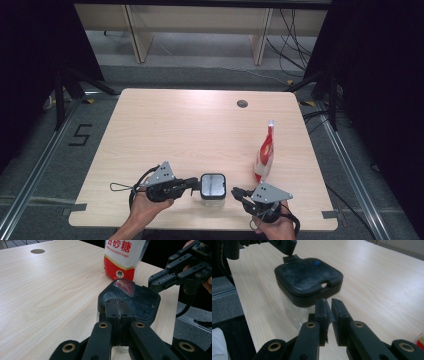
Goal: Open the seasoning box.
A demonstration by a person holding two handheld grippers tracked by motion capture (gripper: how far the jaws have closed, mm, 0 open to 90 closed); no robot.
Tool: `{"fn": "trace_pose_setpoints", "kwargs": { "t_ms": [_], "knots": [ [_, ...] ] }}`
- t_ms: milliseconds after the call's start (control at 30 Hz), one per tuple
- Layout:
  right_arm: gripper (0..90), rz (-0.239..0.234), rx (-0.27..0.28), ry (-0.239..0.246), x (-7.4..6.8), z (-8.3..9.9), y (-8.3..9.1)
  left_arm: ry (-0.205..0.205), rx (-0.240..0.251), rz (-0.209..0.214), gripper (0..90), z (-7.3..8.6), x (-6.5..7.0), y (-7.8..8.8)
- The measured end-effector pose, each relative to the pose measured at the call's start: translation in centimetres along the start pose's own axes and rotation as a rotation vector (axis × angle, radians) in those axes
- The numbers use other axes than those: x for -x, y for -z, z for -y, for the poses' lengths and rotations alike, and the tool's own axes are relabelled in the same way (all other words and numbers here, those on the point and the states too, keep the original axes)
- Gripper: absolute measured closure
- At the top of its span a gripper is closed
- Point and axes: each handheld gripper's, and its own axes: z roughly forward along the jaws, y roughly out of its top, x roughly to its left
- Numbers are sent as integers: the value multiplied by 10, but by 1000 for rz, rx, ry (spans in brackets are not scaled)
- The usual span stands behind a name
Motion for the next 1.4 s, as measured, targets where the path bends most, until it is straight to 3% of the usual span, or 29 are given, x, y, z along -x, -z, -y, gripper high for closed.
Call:
{"fn": "trace_pose_setpoints", "kwargs": {
  "t_ms": [67, 133, 233, 300, 400, 467, 500, 600, 867, 1167, 1400],
  "knots": [
    [857, -3, -3, 3, -3, -1, -2, 12, 11, 0, 890, 1, 1, 0],
    [865, -7, -6, 16, -4, -2, -3, -5, 5, 6, 890, 0, 0, 0],
    [876, -14, -12, 20, -5, -2, -5, 25, 16, 6, 891, 1, 1, 0],
    [883, -23, -14, 25, -5, -3, -6, 9, 14, 9, 891, 1, 0, -1],
    [891, -29, -17, 21, -7, -3, -8, 18, 16, 4, 891, 1, 1, 0],
    [892, -26, -18, 70, -6, -4, -9, 18, 16, 5, 891, 1, 1, -1],
    [897, -31, -29, 45, -8, -4, -10, 11, 15, 7, 891, 1, 0, -1],
    [898, -27, -27, 37, -8, -5, -9, 20, 15, 0, 890, 1, 1, 0],
    [900, -41, -5, 42, -9, -8, -9, 32, 14, -8, 891, 2, 2, 0],
    [900, -31, 10, 57, -12, -14, -9, 11, 16, 2, 889, 3, 0, 0],
    [898, -39, 4, 58, -13, -17, -7, 23, 55, 29, 750, -1, -8, 12]
  ]
}}
